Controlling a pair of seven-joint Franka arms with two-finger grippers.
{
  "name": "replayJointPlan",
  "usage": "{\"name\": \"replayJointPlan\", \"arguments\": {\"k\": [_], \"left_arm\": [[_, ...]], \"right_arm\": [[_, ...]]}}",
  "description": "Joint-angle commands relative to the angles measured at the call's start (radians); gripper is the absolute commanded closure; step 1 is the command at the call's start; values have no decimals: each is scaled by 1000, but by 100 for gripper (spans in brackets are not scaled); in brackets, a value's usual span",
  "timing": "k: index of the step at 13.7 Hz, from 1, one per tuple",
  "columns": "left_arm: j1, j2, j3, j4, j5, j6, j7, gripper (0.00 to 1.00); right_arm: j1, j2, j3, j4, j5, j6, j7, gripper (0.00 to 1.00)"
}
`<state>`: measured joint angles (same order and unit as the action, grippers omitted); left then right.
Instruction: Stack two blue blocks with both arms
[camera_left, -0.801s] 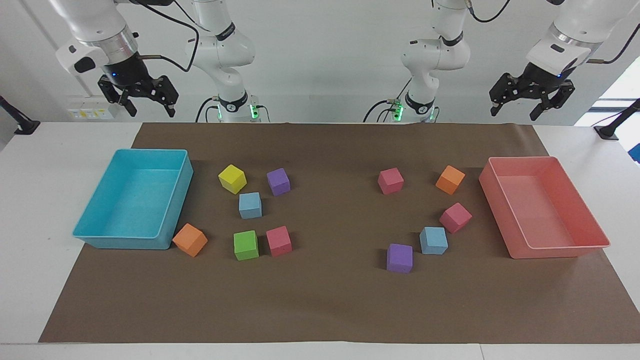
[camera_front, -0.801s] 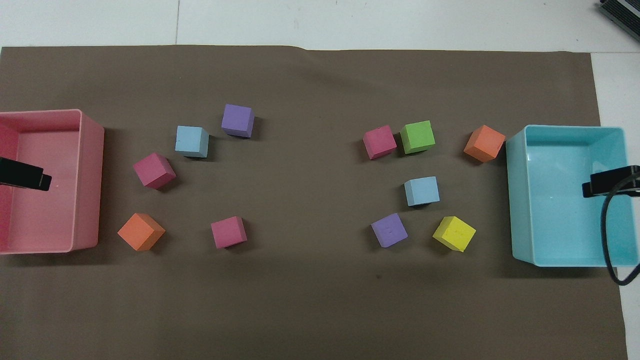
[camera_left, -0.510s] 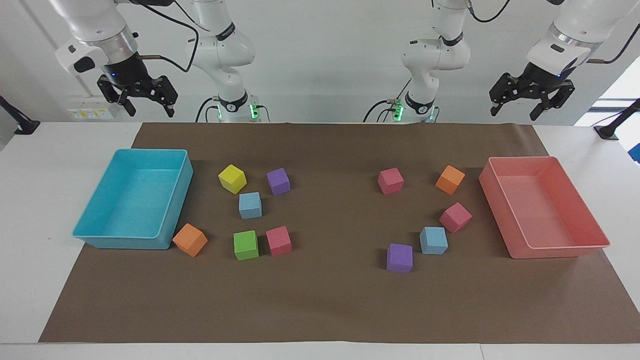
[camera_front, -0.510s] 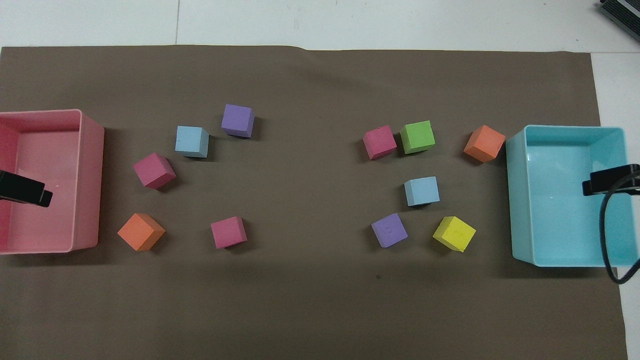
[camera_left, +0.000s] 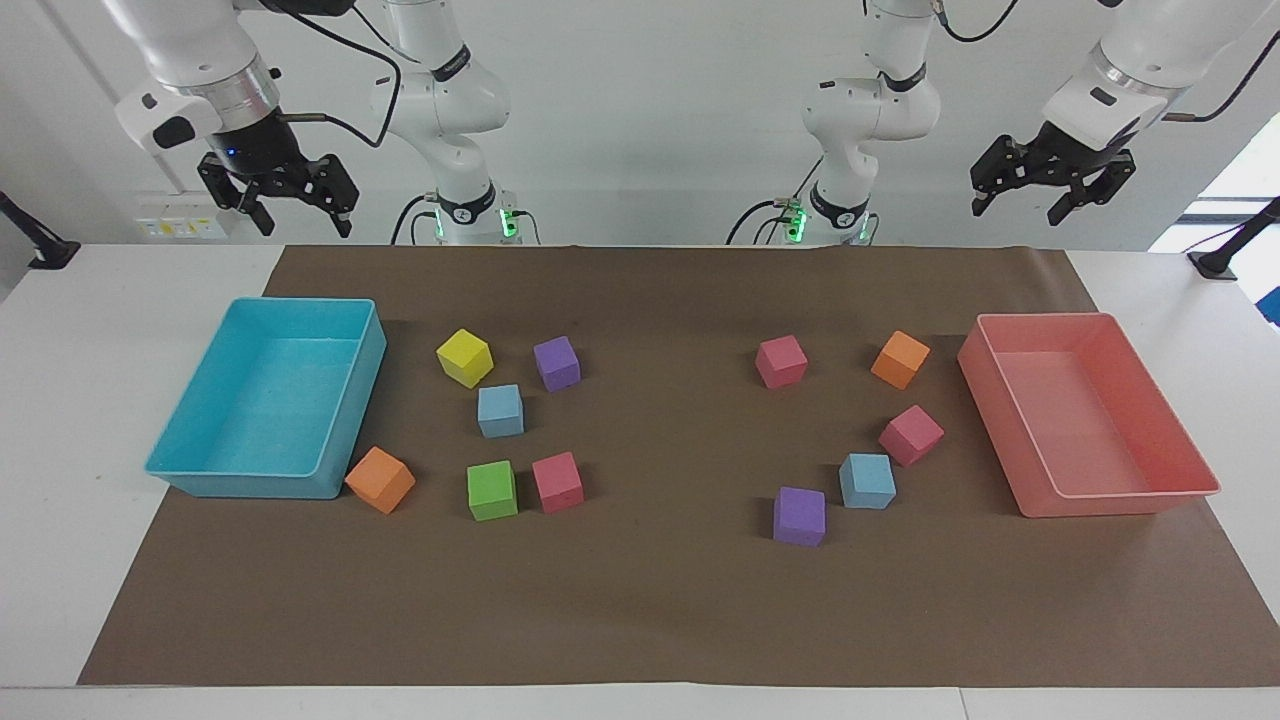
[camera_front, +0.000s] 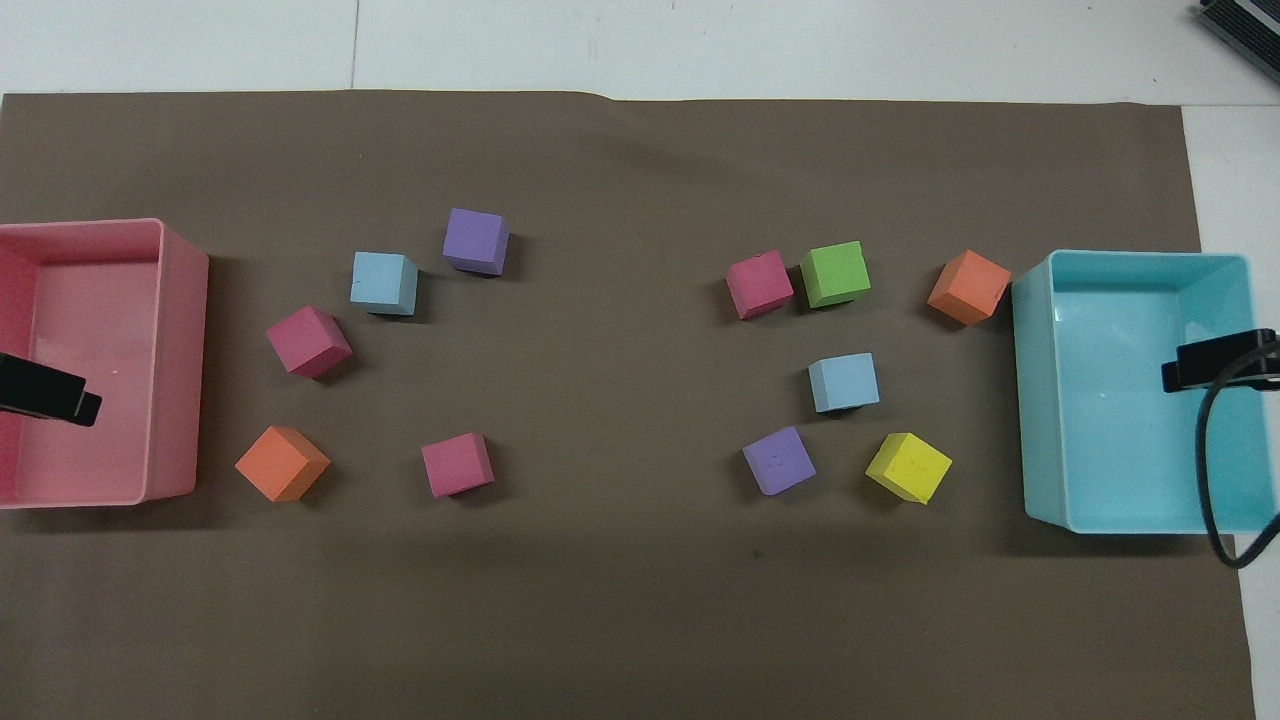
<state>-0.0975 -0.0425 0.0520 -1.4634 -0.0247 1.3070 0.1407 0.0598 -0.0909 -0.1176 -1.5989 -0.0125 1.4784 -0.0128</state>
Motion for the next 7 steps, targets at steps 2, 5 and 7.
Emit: {"name": "replayJointPlan", "arguments": {"k": [2,5,7], "left_arm": [[13,-11,-4,-28,-7,122,5,0],[10,4,-4,-17,-6,190,11,0],[15,38,-6,32,-9,178,13,0]], "right_arm": [[2,-26,4,-33,-23,25,11,0],[2,-24,4,-33,-23,26,11,0],[2,-24,4,-33,-23,26,11,0]]}}
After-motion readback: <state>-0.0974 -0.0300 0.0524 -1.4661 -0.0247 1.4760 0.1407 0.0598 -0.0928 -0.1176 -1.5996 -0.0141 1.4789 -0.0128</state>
